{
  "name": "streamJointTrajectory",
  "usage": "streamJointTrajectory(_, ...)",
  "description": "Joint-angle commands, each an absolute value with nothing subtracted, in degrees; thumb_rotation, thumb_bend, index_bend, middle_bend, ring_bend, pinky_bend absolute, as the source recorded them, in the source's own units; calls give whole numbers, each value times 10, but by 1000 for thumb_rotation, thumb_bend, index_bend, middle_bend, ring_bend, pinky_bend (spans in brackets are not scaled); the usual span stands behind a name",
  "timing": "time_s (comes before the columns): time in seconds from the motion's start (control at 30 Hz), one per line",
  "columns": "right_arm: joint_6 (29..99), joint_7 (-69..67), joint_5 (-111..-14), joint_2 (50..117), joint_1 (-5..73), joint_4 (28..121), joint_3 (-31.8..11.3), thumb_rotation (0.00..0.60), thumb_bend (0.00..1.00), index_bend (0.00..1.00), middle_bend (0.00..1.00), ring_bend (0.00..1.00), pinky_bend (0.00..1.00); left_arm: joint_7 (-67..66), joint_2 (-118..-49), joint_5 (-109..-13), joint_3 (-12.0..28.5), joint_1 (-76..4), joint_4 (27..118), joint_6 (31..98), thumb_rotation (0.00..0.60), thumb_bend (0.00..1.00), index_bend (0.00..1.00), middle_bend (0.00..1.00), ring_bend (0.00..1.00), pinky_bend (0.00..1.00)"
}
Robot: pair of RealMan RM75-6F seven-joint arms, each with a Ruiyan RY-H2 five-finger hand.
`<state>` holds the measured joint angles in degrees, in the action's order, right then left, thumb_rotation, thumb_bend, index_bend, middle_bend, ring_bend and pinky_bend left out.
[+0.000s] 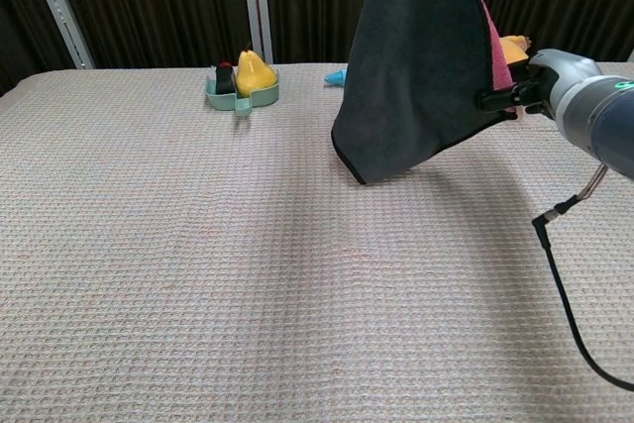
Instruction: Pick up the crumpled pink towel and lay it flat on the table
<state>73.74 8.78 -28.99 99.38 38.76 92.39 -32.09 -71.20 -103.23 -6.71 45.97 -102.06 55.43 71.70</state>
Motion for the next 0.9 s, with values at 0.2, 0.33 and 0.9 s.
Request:
streamJointTrajectory(0.2,729,79,-307,973,372,939,-321,600,685,493,186,0,11,-706,-1027,-65,453,-1001,562,719,600,713,919,297,31,70)
streamJointTrajectory(0.33,721,71,-311,962,365,943,-324,600,706,534,186,0,11,-700,-1020,-64,449,-986,575,722,600,713,919,296,31,70)
streamJointTrajectory(0.9,721,79,-342,926,354,973,-316,600,719,655,222,20,11,-658,-971,-69,428,-899,712,746,600,713,919,293,31,70)
